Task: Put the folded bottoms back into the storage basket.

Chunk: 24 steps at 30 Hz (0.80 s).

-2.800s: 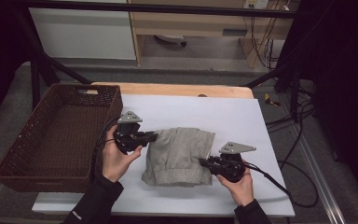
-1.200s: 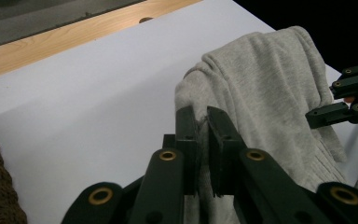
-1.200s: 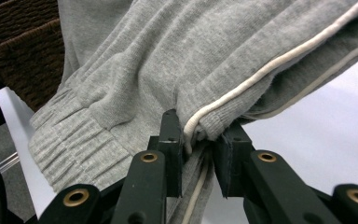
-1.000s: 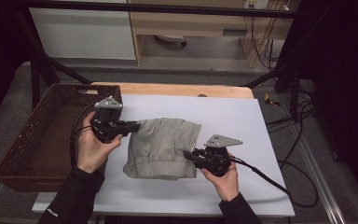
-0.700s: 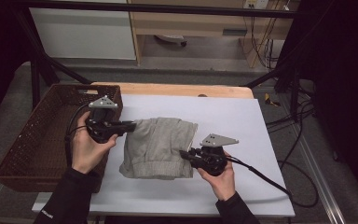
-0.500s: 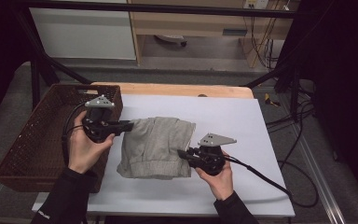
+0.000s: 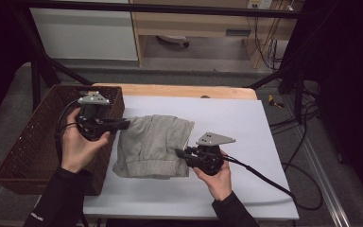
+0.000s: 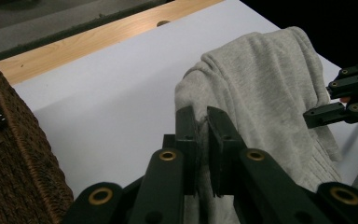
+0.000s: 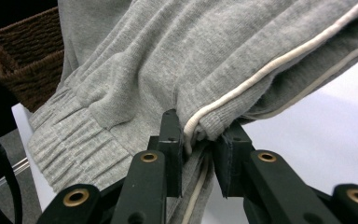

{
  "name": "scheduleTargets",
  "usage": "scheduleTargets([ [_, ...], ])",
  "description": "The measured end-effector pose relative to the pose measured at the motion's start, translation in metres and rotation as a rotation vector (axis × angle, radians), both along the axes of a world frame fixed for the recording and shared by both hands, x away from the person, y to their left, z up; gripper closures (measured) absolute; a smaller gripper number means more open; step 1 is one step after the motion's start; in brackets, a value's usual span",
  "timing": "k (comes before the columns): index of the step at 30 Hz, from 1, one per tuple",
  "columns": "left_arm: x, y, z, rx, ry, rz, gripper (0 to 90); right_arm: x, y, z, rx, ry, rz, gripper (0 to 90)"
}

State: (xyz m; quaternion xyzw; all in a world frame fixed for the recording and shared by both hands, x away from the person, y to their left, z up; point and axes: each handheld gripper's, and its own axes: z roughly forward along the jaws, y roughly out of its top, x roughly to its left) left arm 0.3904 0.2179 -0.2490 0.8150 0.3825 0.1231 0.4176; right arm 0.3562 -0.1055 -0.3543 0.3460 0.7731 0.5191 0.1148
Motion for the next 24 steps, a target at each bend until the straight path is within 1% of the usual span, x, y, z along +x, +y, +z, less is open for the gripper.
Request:
scheduleTargets([
  [3,0.000,0.004,0.004,-0.007,0.000,0.002,83.8,0.000,0.002,0.004,0.005,-0.007,0.003,75.1],
  [9,-0.001,0.009,0.012,0.001,-0.009,0.009,83.8,0.002,0.009,0.011,0.003,-0.021,0.009,75.0],
  [12,-0.001,0.013,0.015,-0.006,-0.010,0.012,83.8,0.002,0.012,0.014,0.007,-0.026,0.011,75.0],
  [24,-0.003,0.023,0.031,-0.004,-0.024,0.023,83.8,0.005,0.023,0.027,0.018,-0.048,0.020,75.0],
])
